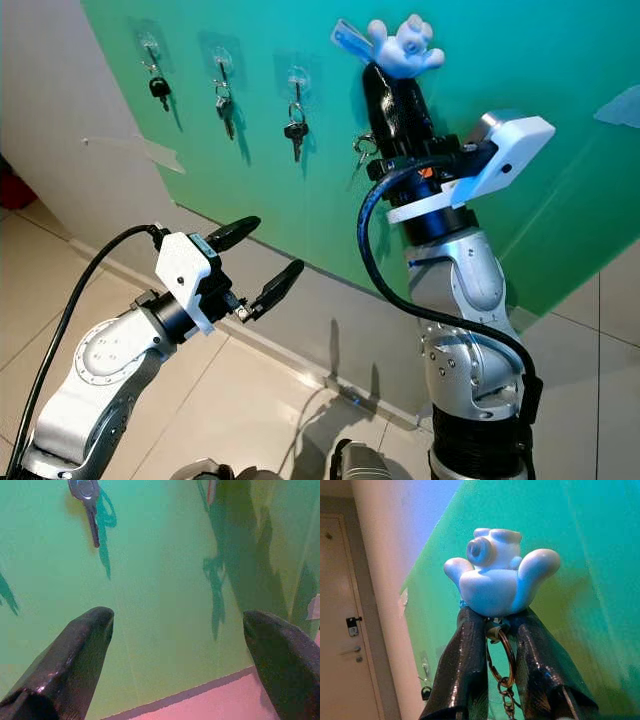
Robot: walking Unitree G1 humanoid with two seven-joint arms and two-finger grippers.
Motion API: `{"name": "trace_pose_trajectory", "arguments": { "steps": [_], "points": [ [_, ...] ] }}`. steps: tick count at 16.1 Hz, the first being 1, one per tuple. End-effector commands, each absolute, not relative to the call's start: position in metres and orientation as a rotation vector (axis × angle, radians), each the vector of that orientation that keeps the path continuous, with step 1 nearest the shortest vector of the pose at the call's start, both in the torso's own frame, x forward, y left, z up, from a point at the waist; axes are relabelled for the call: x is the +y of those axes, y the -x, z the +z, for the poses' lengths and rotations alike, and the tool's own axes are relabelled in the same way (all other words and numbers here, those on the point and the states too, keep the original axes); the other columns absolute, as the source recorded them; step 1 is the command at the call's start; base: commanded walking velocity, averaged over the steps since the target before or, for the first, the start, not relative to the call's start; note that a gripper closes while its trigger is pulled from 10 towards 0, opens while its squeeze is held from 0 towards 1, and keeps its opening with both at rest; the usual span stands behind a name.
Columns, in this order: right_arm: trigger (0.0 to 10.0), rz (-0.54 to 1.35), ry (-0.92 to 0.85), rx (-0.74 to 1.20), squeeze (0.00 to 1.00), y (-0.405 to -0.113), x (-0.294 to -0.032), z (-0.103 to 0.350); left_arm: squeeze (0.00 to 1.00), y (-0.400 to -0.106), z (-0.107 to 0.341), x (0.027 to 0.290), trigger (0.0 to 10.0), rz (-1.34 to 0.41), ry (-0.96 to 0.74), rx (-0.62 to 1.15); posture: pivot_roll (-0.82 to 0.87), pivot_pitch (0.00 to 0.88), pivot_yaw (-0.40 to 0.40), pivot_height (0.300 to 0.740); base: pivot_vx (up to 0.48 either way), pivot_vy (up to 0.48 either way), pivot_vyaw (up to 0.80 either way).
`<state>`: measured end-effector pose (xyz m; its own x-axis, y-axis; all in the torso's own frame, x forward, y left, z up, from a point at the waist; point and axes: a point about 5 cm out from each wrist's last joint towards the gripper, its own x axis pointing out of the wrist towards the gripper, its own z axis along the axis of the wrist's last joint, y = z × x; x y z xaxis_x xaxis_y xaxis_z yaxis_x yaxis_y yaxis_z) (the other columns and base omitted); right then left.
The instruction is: Hang keys on a hook
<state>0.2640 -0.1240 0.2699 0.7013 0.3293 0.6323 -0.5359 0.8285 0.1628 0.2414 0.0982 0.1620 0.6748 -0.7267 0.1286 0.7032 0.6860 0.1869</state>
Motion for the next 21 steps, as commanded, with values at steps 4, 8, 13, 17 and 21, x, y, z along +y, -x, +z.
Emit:
{"name": "trace_pose_trajectory", "arguments": {
  "steps": [4, 8, 13, 17, 21],
  "points": [
    [10.0, 0.510, -0.368, -0.657, 0.00, -0.265, -0.121, 0.277, 0.00, -0.238, 0.165, 0.095, 10.0, -0.833, -0.133, -0.209, -0.08, 0.107, 0.032, 0.740, 0.000, 0.000, 0.00],
    [10.0, 0.497, -0.378, -0.670, 0.00, -0.266, -0.122, 0.280, 0.00, -0.238, 0.166, 0.096, 10.0, -0.835, -0.134, -0.209, -0.09, 0.111, 0.033, 0.740, 0.000, 0.000, 0.00],
    [10.0, 0.489, -0.384, -0.676, 0.00, -0.269, -0.122, 0.281, 0.00, -0.238, 0.166, 0.096, 10.0, -0.832, -0.134, -0.209, -0.08, 0.110, 0.029, 0.740, 0.000, 0.000, 0.00],
    [10.0, 0.492, -0.387, -0.679, 0.00, -0.271, -0.119, 0.282, 0.00, -0.238, 0.166, 0.096, 10.0, -0.830, -0.134, -0.209, -0.08, 0.111, 0.028, 0.740, 0.000, 0.000, 0.00],
    [10.0, 0.471, -0.374, -0.681, 0.00, -0.276, -0.119, 0.279, 0.00, -0.238, 0.165, 0.096, 10.0, -0.829, -0.132, -0.208, -0.08, 0.111, 0.026, 0.740, 0.000, 0.000, 0.00]
  ]
}}
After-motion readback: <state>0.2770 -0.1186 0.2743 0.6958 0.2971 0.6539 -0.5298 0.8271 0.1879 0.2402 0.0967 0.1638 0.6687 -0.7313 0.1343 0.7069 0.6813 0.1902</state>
